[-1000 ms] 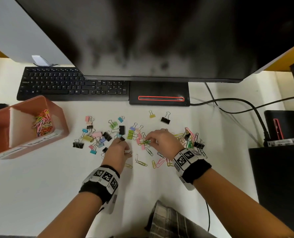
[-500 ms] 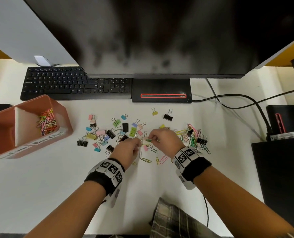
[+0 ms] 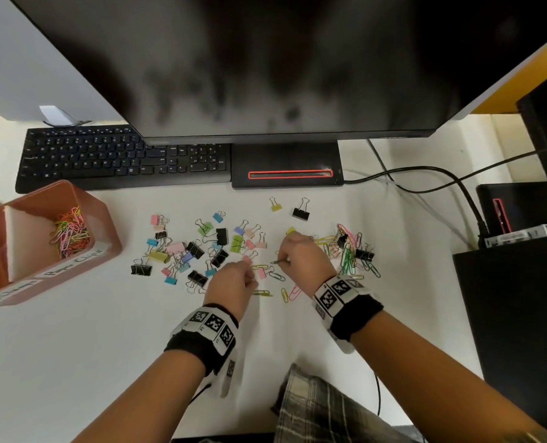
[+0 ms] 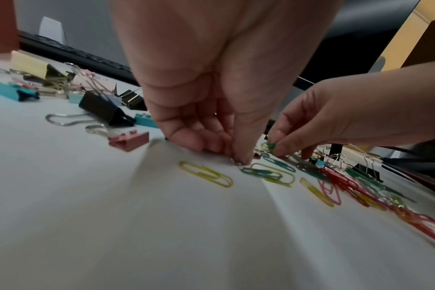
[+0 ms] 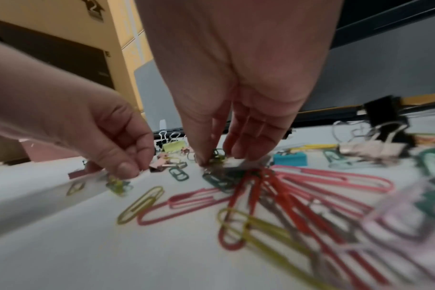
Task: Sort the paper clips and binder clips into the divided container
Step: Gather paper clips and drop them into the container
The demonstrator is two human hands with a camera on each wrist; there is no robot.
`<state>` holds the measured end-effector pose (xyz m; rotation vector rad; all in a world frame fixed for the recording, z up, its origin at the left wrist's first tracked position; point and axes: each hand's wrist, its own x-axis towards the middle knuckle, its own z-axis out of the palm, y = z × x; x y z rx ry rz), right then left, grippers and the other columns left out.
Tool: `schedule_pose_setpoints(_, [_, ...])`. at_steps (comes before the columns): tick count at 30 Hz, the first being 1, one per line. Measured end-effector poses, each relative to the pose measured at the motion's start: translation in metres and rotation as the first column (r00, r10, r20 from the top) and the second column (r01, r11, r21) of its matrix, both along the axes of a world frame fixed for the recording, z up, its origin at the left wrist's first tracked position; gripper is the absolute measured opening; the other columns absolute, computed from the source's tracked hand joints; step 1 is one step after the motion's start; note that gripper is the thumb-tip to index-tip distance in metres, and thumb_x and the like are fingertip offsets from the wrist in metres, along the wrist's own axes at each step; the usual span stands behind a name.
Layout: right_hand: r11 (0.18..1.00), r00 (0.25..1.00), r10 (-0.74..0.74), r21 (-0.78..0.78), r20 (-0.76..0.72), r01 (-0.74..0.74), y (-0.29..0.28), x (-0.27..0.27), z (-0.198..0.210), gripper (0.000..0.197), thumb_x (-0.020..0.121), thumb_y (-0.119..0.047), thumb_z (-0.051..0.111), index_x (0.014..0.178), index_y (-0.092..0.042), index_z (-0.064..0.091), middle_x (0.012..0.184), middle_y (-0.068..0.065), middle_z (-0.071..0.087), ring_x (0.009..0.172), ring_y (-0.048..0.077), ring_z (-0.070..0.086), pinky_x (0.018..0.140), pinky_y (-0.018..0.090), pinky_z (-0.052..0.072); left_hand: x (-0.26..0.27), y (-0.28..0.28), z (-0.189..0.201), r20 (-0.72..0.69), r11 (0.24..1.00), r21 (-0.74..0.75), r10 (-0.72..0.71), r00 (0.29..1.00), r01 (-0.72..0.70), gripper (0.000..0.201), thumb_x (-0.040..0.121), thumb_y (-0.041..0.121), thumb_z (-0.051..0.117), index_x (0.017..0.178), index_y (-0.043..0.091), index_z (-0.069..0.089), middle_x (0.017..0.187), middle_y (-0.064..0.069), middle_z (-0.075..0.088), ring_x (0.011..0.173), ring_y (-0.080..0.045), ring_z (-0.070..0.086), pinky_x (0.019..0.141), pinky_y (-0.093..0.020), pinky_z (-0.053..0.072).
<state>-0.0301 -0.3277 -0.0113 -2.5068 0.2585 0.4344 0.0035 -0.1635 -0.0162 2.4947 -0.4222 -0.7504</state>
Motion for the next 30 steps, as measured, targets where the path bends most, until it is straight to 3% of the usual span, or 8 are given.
schedule_pose_setpoints(6, [0.999,0.994,-0.052,0.0,-0.096,0.053,0.002,0.009,-0.005,0.014,0.085,-0.006,0.053,0.094,-0.008,0.064,0.095,0.011,0.066,0.089,0.028,0.061,0.078,0.04,0.053,0.001,0.006,0.0,0.042,0.998,-0.04,-0.039,0.998,0.041,0.015,0.085,0.003,0.049,0.085,0.014,0.059,0.082,-0.002,0.051,0.069,-0.017,0.053,0.056,-0.016,0.041])
schedule_pose_setpoints(10, [0.999,0.99,-0.015,0.038,-0.14,0.02,-0.001,0.006,-0.002,0.025,0.086,-0.005,0.052,0.11,-0.011,0.061,0.102,0.011,0.066,0.094,0.029,0.062,0.084,0.037,0.052,0.001,0.011,-0.005,0.08,0.99,0.016,-0.141,0.987,0.14,0.026,0.079,-0.007,0.049,0.096,0.011,0.057,0.084,-0.003,0.053,0.075,-0.018,0.051,0.062,-0.025,0.043])
schedule_pose_setpoints(13, [0.997,0.984,0.063,0.052,-0.166,-0.055,-0.004,0.0,0.003,0.022,0.089,-0.007,0.051,0.104,-0.007,0.066,0.108,0.013,0.059,0.096,0.03,0.061,0.086,0.033,0.049,0.0,0.011,-0.012,0.125,0.973,0.069,-0.227,0.966,0.22,0.031,0.071,-0.016,0.046,0.09,0.007,0.057,0.087,-0.009,0.054,0.078,-0.022,0.046,0.063,-0.026,0.033])
schedule_pose_setpoints(15, [0.993,0.993,0.065,0.105,-0.098,-0.054,-0.002,-0.011,0.005,0.016,0.088,-0.009,0.056,0.097,-0.007,0.069,0.106,0.011,0.056,0.091,0.027,0.061,0.082,0.03,0.048,0.0,0.012,-0.017,0.132,0.965,0.077,-0.258,0.957,0.249,0.033,0.071,-0.017,0.049,0.09,0.008,0.057,0.094,-0.007,0.051,0.082,-0.021,0.047,0.067,-0.026,0.038])
schedule_pose_setpoints(21, [0.998,0.997,0.044,0.053,-0.064,-0.04,0.022,-0.023,-0.008,0.016,0.084,0.003,0.053,0.092,-0.005,0.065,0.107,0.011,0.055,0.086,0.028,0.061,0.079,0.035,0.051,0.007,0.018,-0.016,0.112,0.978,-0.03,-0.203,0.973,0.207,0.015,0.084,-0.003,0.05,0.089,0.009,0.057,0.087,-0.006,0.056,0.082,-0.021,0.051,0.068,-0.025,0.036])
schedule_pose_setpoints(24, [1.0,0.999,0.019,0.013,-0.047,-0.019,0.02,-0.018,-0.016,0.023,0.08,0.006,0.053,0.094,-0.009,0.064,0.098,0.012,0.062,0.09,0.029,0.059,0.079,0.037,0.05,0.011,0.013,-0.005,0.091,0.973,-0.144,-0.17,0.981,0.182,0.022,0.09,0.006,0.048,0.108,0.009,0.061,0.103,-0.008,0.062,0.097,-0.021,0.055,0.081,-0.025,0.041])
schedule_pose_setpoints(27, [0.999,0.996,0.043,-0.005,-0.072,-0.043,0.016,-0.014,-0.019,0.027,0.079,0.005,0.054,0.1,-0.01,0.062,0.099,0.014,0.065,0.093,0.03,0.059,0.08,0.037,0.051,0.017,0.002,-0.001,0.096,0.959,-0.067,-0.269,0.958,0.276,0.028,0.09,0.008,0.048,0.115,0.012,0.061,0.107,-0.011,0.063,0.103,-0.026,0.055,0.088,-0.03,0.042])
schedule_pose_setpoints(30, [0.99,0.988,0.118,-0.071,-0.094,-0.125,0.009,-0.016,-0.016,0.022,0.084,0.001,0.051,0.1,-0.009,0.063,0.1,0.014,0.063,0.093,0.03,0.059,0.078,0.034,0.048,0.023,-0.006,-0.003,0.128,0.942,0.005,-0.334,0.934,0.336,0.02,0.088,0.008,0.05,0.102,0.011,0.065,0.098,-0.01,0.062,0.095,-0.026,0.057,0.08,-0.028,0.041])
